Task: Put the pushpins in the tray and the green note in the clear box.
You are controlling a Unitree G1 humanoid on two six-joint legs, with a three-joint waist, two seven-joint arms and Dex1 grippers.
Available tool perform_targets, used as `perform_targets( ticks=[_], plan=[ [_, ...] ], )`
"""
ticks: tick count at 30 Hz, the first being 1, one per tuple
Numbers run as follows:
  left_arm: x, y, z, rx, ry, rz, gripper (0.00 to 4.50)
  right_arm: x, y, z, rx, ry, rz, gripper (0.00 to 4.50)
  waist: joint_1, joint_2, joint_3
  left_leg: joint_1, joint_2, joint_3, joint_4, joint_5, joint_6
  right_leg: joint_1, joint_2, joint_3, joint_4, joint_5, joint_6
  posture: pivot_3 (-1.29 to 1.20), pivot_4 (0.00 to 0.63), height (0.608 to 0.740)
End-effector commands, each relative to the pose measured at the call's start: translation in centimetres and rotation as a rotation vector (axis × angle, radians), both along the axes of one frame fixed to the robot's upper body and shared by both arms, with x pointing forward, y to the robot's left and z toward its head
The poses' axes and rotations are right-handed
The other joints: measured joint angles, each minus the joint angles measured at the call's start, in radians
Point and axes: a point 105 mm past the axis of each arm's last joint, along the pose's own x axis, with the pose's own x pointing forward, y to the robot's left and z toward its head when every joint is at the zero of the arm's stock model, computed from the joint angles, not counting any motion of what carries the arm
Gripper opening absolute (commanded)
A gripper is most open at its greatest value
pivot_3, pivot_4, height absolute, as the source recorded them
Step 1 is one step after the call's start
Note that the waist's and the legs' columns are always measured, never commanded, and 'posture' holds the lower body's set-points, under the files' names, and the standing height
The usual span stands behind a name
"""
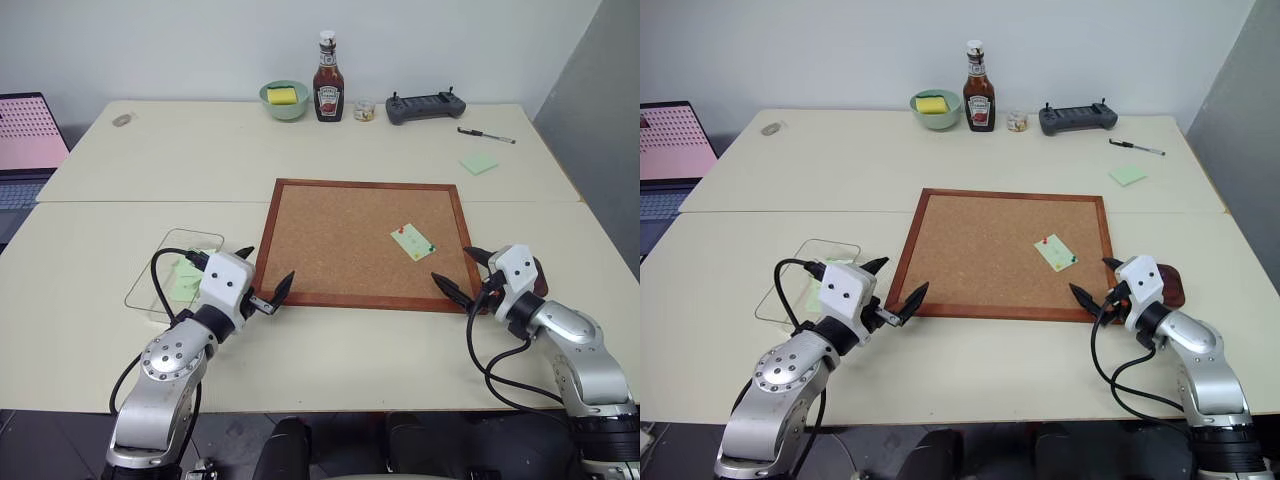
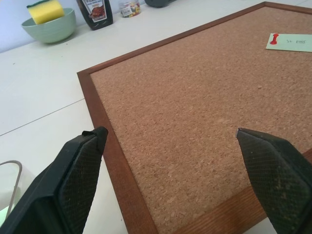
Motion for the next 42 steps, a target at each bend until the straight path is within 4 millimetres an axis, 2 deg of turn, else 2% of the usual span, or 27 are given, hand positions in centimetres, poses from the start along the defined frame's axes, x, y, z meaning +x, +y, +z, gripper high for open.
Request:
perform_targets(
  ticks=[1,12,24,29,35,42],
  plan=[
    [0.0,0.2,1.5,0.005,-0.065,-0.010,4.49,0.1,0.1,1.5,0.004,-0.062,0.005,4.50,0.000,0.000,0.000,0.000,0.000,0.000,0.000,0.000,0.000,0.000,0.000,0.000,0.000,0.000,0.000,0.00,0.150,0.740],
    [0.5,0.2,1.2,0.039,-0.031,-0.010,4.49,0.1,0.1,1.5,0.004,-0.065,0.005,4.50,0.000,0.000,0.000,0.000,0.000,0.000,0.000,0.000,0.000,0.000,0.000,0.000,0.000,0.000,0.000,0.00,0.150,0.740],
    [0.2,-0.5,2.1,-0.012,-0.067,-0.111,4.49,-0.4,0.1,1.7,0.008,-0.083,0.001,4.50,0.000,0.000,0.000,0.000,0.000,0.000,0.000,0.000,0.000,0.000,0.000,0.000,0.000,0.000,0.000,0.00,0.150,0.740],
    [0.3,-1.3,2.6,-0.022,-0.073,-0.201,3.68,-0.9,0.3,2.2,0.007,-0.112,-0.010,4.50,0.000,0.000,0.000,0.000,0.000,0.000,0.000,0.000,0.000,0.000,0.000,0.000,0.000,0.000,0.000,0.00,0.150,0.740],
    [1.4,-3.0,2.7,-0.013,-0.066,-0.284,2.63,-1.7,0.7,2.5,0.020,-0.126,-0.030,4.50,0.001,0.000,0.000,0.000,0.000,0.000,0.000,0.000,0.000,0.000,0.000,0.000,0.000,0.000,0.000,0.00,0.150,0.740],
    [3.2,-6.5,1.2,-0.020,0.003,-0.398,1.27,-2.3,1.2,2.5,0.035,-0.123,-0.043,4.50,0.000,0.000,0.000,0.000,0.000,0.000,0.000,0.000,0.000,0.000,0.000,0.000,0.000,0.000,0.000,0.00,0.150,0.740]
  ],
)
